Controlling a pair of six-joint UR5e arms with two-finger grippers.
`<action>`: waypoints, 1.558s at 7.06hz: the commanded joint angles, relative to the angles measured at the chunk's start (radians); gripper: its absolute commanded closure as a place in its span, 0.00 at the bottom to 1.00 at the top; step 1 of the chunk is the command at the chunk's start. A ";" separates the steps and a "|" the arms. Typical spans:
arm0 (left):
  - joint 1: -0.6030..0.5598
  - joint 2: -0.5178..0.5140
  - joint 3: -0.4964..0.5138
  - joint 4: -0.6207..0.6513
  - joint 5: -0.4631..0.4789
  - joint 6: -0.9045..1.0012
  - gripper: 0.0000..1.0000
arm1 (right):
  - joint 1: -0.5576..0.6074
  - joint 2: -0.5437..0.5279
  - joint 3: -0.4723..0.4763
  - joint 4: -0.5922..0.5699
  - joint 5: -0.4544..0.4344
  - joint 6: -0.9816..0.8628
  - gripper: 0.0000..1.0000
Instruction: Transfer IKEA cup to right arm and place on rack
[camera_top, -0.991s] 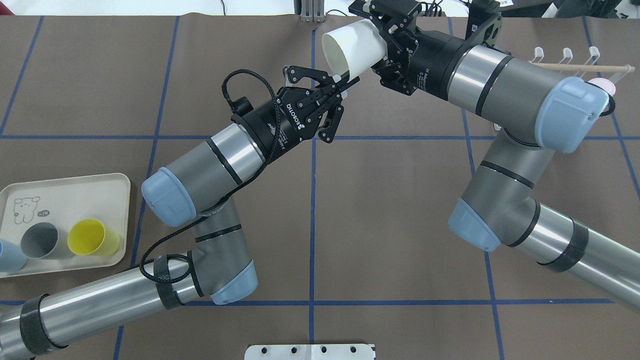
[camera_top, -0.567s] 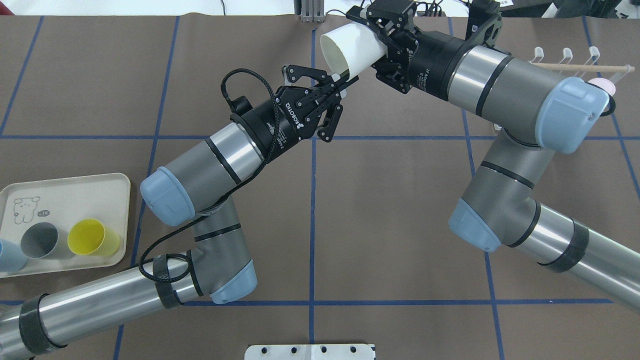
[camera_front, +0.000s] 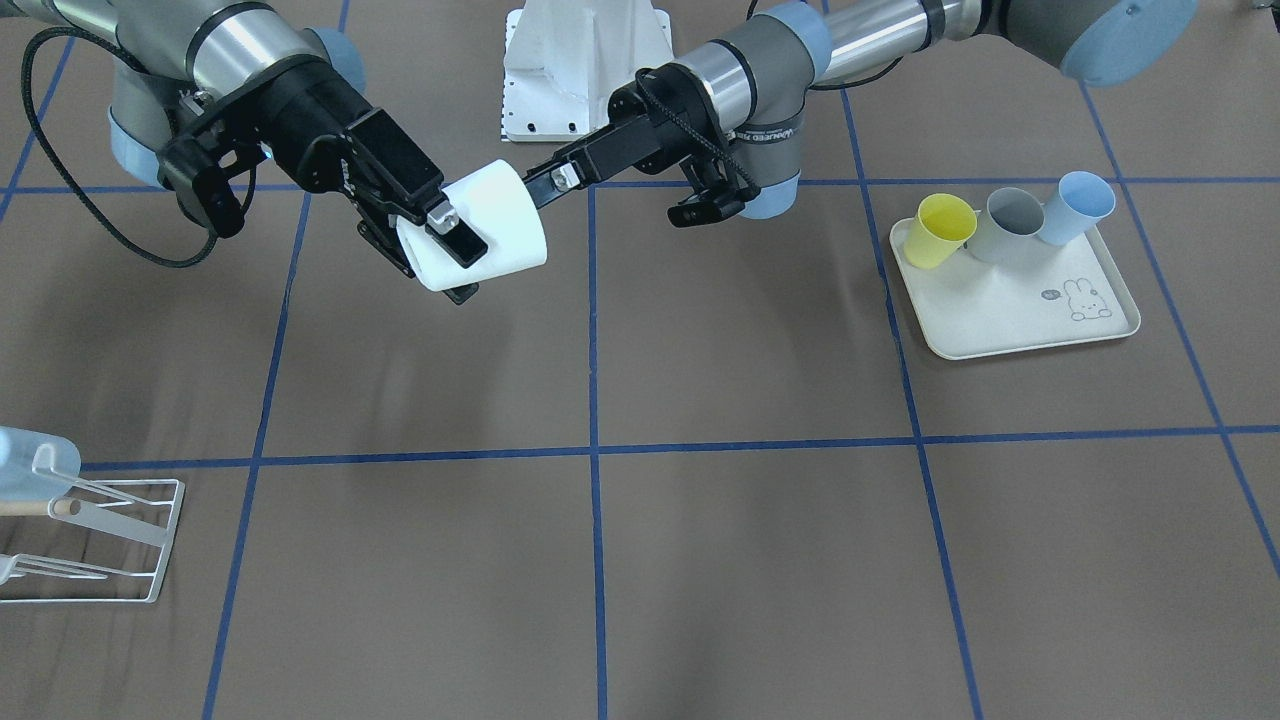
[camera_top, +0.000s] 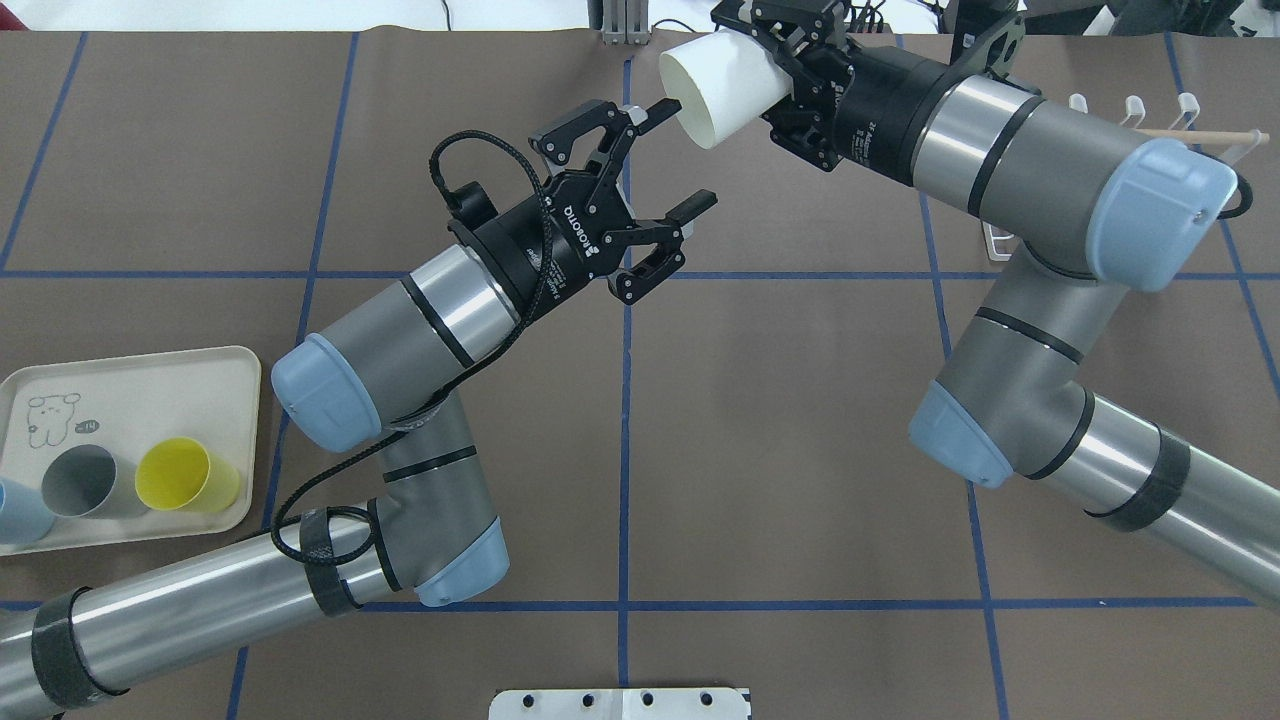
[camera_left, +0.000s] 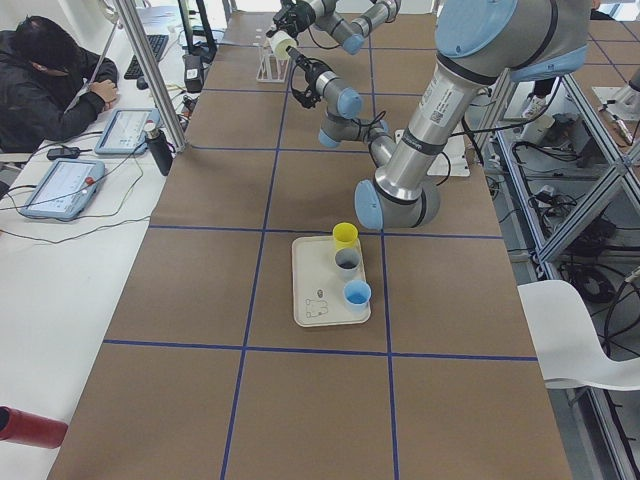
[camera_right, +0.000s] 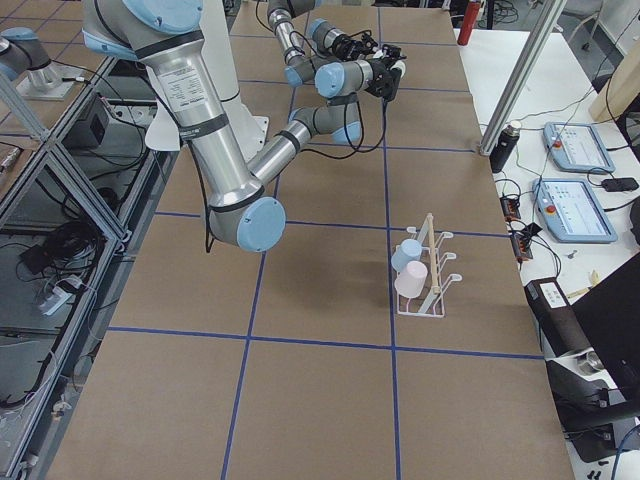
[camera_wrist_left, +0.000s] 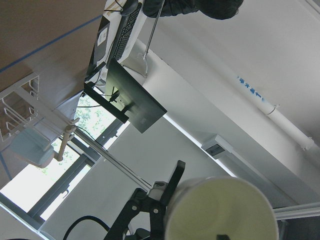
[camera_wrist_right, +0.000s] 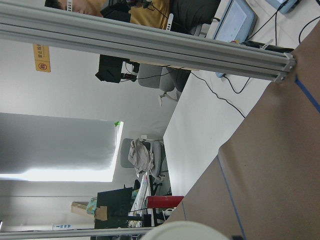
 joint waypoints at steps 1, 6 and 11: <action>-0.017 0.003 -0.011 0.005 -0.013 0.067 0.00 | 0.034 -0.012 -0.016 -0.014 -0.002 -0.109 1.00; -0.154 0.034 -0.081 0.381 -0.252 0.361 0.00 | 0.155 -0.238 0.076 -0.341 -0.035 -0.666 1.00; -0.159 0.114 -0.225 0.554 -0.283 0.480 0.00 | 0.150 -0.369 0.061 -0.464 -0.296 -0.986 1.00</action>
